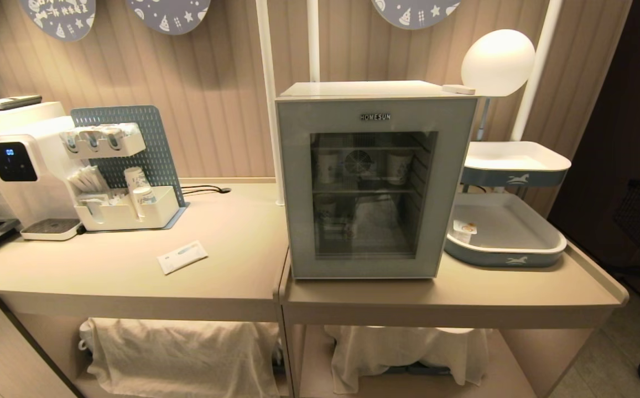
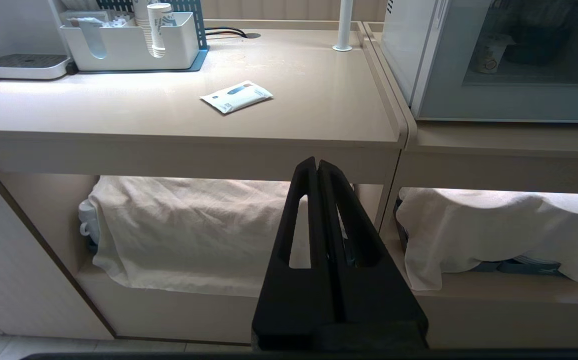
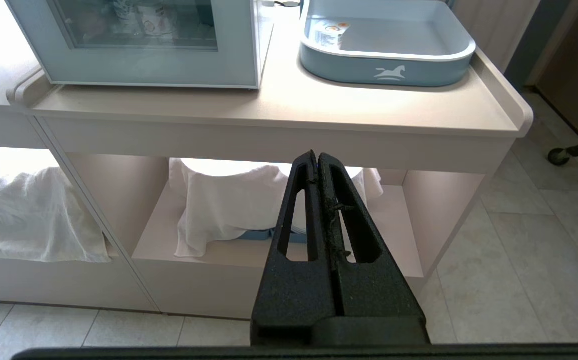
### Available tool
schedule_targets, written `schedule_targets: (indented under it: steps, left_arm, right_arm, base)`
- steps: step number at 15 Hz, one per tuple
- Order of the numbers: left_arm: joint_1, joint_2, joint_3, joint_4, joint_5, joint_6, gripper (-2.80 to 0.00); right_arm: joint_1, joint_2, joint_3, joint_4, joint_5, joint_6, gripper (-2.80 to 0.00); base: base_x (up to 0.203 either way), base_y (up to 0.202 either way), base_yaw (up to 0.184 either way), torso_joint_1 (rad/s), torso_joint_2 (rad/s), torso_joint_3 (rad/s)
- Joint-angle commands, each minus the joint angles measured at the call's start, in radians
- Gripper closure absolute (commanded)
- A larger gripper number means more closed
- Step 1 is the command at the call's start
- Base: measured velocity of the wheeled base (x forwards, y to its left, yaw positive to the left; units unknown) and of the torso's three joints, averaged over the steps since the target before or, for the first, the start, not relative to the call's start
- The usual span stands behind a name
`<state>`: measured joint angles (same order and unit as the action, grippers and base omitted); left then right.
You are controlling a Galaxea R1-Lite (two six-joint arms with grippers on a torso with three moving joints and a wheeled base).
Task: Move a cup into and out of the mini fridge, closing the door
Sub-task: Open the freezer door
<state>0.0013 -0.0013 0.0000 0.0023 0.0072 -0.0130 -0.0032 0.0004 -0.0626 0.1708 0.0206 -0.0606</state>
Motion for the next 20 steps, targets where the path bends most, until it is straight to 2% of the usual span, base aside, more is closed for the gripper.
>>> schedule_targets:
  steps: [1,11,18,20]
  left_arm:
    - [0.0,0.001,0.002,-0.001,0.0,-0.001,0.0]
    - [0.0,0.001,0.002,-0.001,0.0,-0.001,0.0]
    - [0.0,0.001,0.002,-0.001,0.0,-0.001,0.0]
    - [0.0,0.001,0.002,-0.001,0.0,-0.001,0.0]
  right_arm:
    - [0.0,0.001,0.0,0.001,0.001,-0.001,0.0]
    - [0.0,0.001,0.0,0.001,0.0,-0.001,0.0]
    - [0.0,0.001,0.0,0.001,-0.001,-0.001,0.0]
    - [0.0,0.001,0.0,0.001,-0.001,-0.001,0.0]
  base:
    - [0.0,0.0,0.0,0.0,0.0,0.0]
    - [0.0,0.0,0.0,0.0,0.0,0.0]
    - [-0.004,-0.122,-0.001,0.003,0.0,0.001]
    - [0.0,0.0,0.0,0.0,0.0,0.0]
